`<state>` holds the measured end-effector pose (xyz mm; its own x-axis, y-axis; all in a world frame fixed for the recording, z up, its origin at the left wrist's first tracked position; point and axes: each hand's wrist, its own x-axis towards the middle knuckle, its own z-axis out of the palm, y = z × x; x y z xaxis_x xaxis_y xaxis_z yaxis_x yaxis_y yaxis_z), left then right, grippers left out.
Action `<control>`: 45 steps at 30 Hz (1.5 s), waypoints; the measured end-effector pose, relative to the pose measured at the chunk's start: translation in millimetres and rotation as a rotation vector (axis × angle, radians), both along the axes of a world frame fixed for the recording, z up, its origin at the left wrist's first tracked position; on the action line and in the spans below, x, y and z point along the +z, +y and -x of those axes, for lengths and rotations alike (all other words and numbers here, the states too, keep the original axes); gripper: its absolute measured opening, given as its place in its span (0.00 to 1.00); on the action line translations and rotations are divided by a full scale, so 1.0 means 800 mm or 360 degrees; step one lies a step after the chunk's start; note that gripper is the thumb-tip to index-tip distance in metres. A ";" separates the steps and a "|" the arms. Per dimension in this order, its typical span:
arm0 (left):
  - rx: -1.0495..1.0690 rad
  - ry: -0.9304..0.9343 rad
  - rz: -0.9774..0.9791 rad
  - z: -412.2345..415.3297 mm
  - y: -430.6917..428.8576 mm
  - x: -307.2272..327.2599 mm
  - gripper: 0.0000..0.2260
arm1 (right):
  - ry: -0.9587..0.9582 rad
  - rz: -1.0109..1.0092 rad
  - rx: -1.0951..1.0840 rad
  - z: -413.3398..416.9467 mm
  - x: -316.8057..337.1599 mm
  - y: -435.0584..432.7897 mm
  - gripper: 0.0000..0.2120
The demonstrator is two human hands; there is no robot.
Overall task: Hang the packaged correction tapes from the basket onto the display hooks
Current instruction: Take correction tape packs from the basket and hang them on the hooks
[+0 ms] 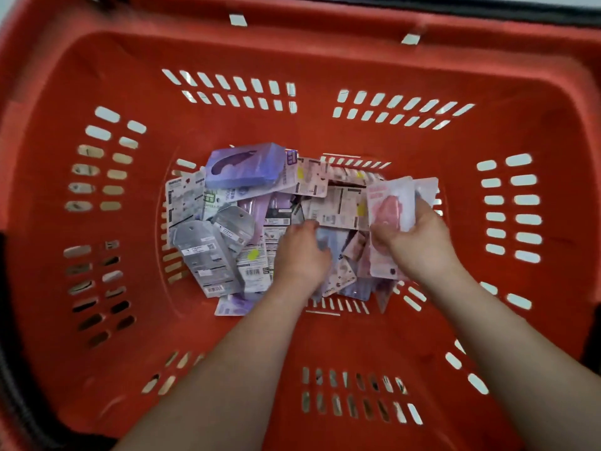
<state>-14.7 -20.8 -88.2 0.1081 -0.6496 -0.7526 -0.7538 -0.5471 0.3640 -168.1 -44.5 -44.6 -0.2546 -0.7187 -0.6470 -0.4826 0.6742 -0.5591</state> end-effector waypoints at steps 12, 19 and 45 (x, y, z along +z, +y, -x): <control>-0.0179 -0.0239 -0.0264 0.010 -0.018 -0.039 0.20 | 0.0152 -0.0121 0.0304 0.029 -0.022 0.009 0.31; 0.0713 0.0350 0.0005 -0.041 -0.021 0.078 0.08 | 0.0027 0.0003 0.0471 0.033 0.012 -0.002 0.18; 0.1260 0.1163 -0.0438 -0.073 0.007 0.570 0.26 | -0.0043 0.1168 0.1444 -0.011 0.474 -0.023 0.11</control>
